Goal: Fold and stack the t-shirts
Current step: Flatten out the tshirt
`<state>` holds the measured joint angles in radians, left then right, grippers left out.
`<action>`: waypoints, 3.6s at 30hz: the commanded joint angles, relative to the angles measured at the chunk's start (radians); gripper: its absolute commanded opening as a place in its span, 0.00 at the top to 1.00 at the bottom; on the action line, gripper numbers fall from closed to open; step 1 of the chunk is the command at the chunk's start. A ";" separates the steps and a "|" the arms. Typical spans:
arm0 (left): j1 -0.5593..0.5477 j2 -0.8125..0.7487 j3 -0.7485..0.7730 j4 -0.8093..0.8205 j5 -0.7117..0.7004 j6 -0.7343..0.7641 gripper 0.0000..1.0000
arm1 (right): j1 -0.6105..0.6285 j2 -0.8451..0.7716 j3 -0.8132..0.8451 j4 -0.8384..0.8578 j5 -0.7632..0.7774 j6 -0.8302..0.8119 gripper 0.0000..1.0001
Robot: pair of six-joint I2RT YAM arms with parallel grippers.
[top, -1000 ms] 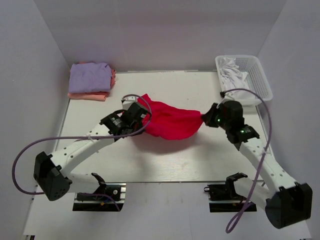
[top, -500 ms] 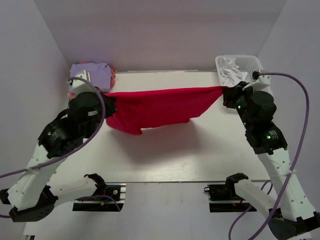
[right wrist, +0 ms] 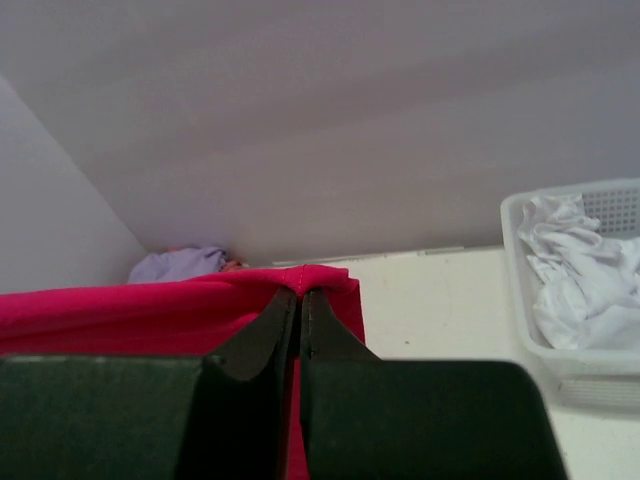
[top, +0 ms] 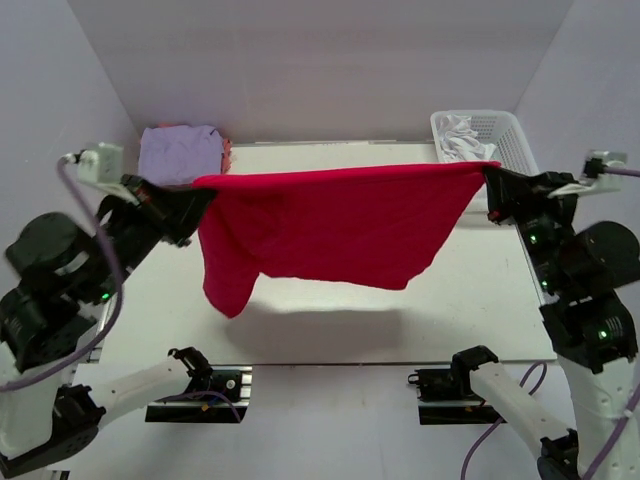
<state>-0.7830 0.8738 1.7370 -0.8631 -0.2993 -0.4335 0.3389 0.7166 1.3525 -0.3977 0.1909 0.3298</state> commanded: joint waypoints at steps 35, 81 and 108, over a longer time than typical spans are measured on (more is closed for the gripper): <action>0.034 0.312 -0.487 0.194 -0.366 -0.261 1.00 | -0.014 0.194 -0.461 0.385 0.192 0.043 1.00; 0.438 1.022 -0.012 0.214 0.020 -0.002 0.00 | -0.043 0.988 -0.039 0.344 -0.080 -0.034 0.10; 0.252 0.547 -1.096 0.552 0.397 -0.227 0.00 | 0.011 0.557 -0.875 0.329 -0.326 0.221 0.10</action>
<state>-0.4995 1.4330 0.7116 -0.2935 0.0425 -0.6125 0.3508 1.2949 0.5091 0.0151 -0.1894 0.5011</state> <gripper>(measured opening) 0.995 0.904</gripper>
